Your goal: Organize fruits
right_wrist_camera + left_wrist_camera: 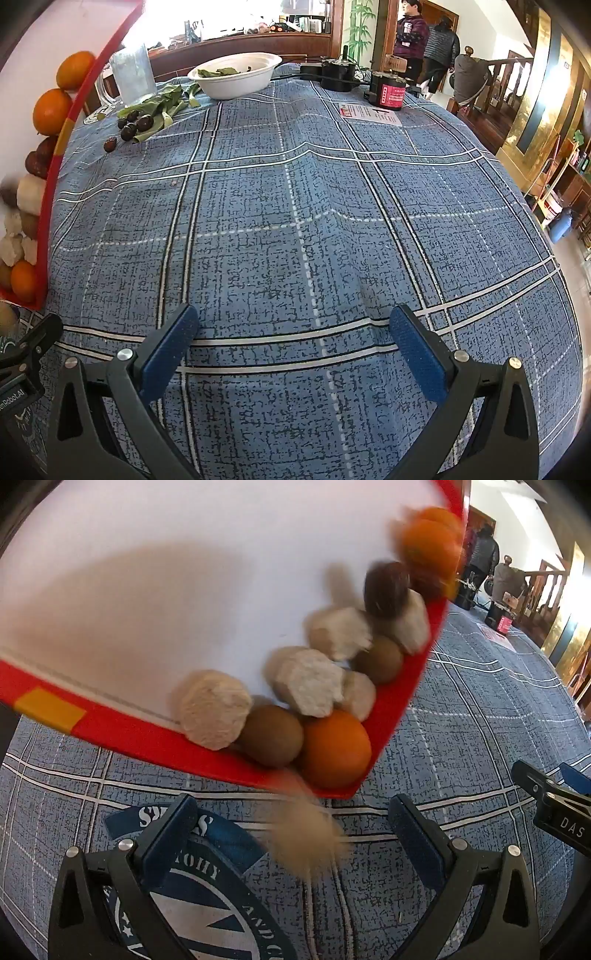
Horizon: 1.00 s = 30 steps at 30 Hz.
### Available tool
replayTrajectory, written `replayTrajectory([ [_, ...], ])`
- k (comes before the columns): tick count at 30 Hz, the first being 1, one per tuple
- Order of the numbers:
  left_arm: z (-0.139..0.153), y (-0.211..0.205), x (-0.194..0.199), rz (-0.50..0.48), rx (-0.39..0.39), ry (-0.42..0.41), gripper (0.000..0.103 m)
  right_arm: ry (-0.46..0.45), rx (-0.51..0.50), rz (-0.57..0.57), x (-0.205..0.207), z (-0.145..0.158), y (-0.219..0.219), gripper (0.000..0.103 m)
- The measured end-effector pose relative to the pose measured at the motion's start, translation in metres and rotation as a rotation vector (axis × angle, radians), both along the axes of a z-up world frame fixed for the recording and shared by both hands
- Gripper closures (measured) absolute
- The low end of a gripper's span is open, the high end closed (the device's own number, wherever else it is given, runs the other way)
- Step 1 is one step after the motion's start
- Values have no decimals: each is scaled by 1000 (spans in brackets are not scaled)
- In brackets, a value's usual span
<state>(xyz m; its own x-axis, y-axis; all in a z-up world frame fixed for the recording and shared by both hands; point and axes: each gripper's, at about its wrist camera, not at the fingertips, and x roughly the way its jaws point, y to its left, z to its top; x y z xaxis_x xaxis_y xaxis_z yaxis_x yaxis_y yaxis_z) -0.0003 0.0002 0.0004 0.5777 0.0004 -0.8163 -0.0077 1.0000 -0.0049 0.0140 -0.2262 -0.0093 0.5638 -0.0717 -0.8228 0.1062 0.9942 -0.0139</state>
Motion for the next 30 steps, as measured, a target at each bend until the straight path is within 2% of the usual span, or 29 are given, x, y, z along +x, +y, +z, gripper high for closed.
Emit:
replayTrajectory([
  [14,0,4,-1,-2,18,-4,1,0,-2,1,0,0,0,0],
  [30,0,9,-1,0,0,1,1,1,-2,1,0,1,-1,0],
])
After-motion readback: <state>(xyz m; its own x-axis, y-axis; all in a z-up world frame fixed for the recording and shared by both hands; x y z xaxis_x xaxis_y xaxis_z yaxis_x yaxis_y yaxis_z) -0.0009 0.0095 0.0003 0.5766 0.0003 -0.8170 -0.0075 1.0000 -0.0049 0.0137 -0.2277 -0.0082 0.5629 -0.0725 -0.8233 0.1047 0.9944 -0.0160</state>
